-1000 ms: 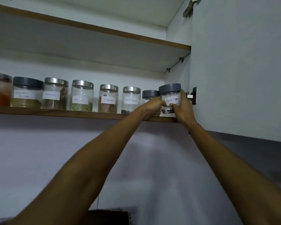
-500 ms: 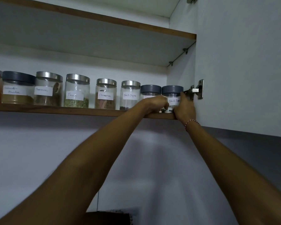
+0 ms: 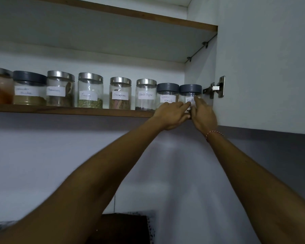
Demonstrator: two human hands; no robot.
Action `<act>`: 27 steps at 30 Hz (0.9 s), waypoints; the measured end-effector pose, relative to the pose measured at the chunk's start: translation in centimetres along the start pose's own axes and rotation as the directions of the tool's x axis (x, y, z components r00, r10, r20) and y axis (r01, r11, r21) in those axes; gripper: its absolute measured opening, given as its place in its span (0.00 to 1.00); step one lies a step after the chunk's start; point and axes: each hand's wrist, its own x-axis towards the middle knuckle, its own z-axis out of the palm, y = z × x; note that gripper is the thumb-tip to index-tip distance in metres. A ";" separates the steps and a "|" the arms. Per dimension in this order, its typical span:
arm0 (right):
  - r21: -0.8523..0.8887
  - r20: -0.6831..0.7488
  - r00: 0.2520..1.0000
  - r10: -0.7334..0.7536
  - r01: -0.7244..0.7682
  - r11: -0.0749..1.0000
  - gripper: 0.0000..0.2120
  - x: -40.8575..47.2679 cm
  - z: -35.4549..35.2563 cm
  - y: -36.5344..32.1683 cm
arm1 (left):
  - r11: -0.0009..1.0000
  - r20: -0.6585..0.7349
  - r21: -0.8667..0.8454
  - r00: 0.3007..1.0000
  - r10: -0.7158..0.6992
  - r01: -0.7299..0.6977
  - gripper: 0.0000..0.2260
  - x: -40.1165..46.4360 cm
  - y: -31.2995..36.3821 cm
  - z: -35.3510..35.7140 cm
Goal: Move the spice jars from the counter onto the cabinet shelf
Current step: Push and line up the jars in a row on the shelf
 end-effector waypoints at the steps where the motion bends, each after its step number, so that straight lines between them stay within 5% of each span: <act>1: -0.025 -0.009 1.000 -0.013 0.013 1.000 0.20 -0.4 0.0 -0.2 | 0.999 -0.014 0.053 1.000 0.010 -0.009 0.26 -0.7 -0.5 0.1; 6: -0.138 -0.079 0.994 -0.072 0.061 0.989 0.25 -3.0 0.3 -3.5 | 0.995 -0.075 0.076 0.996 -0.054 0.059 0.30 -5.8 -3.9 -1.0; 14: -0.162 -0.004 0.966 -0.258 0.254 0.953 0.27 -5.3 2.9 -16.1 | 0.967 -0.087 0.185 0.983 -0.160 0.174 0.32 -17.3 -13.3 -4.3; 27: 0.228 0.110 0.921 -0.374 0.343 0.911 0.25 -5.8 11.8 -43.3 | 0.874 -0.143 0.205 0.897 -0.418 0.440 0.30 -36.0 -33.4 -12.7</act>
